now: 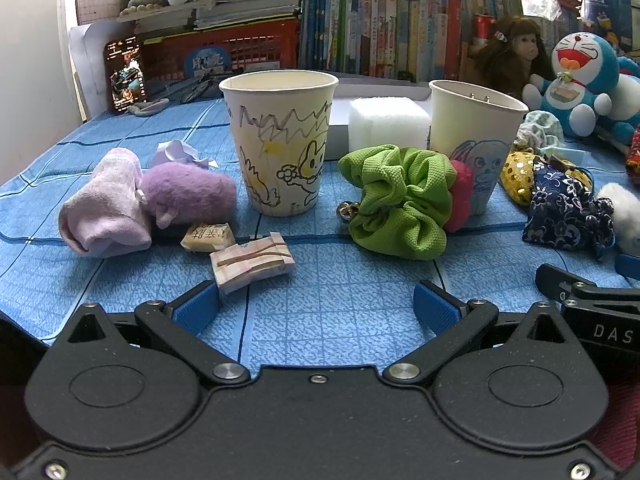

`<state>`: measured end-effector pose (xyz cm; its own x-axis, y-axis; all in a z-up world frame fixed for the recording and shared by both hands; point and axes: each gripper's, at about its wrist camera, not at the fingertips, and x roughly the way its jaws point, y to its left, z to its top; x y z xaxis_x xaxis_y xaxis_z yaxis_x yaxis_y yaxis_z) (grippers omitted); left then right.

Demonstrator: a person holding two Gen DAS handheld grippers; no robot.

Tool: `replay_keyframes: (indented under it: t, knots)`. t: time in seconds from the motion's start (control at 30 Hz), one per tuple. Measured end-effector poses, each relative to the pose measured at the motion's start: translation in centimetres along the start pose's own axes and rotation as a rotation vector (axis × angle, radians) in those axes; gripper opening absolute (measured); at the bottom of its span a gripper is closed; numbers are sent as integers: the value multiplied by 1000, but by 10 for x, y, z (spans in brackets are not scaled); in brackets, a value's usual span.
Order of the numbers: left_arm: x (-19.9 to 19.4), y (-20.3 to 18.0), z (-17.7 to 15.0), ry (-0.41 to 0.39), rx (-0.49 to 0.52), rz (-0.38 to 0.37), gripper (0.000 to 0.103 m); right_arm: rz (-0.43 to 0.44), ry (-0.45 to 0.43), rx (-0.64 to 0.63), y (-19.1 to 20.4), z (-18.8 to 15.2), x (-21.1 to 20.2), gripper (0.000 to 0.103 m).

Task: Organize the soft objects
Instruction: 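Move right tool toward white fluffy ball while left tool approaches folded pink paper packet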

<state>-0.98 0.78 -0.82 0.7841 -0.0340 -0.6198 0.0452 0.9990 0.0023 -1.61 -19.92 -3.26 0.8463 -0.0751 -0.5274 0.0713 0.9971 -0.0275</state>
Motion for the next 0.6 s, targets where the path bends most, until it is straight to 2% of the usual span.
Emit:
replay_keyframes:
  t: [0.37, 0.6]
  knots:
    - [2, 3, 7, 9, 10, -15, 103, -2, -68, 15, 2, -7, -1, 103]
    - [-7, 14, 14, -22, -41, -36, 102, 33, -106, 23, -1, -5, -8, 101]
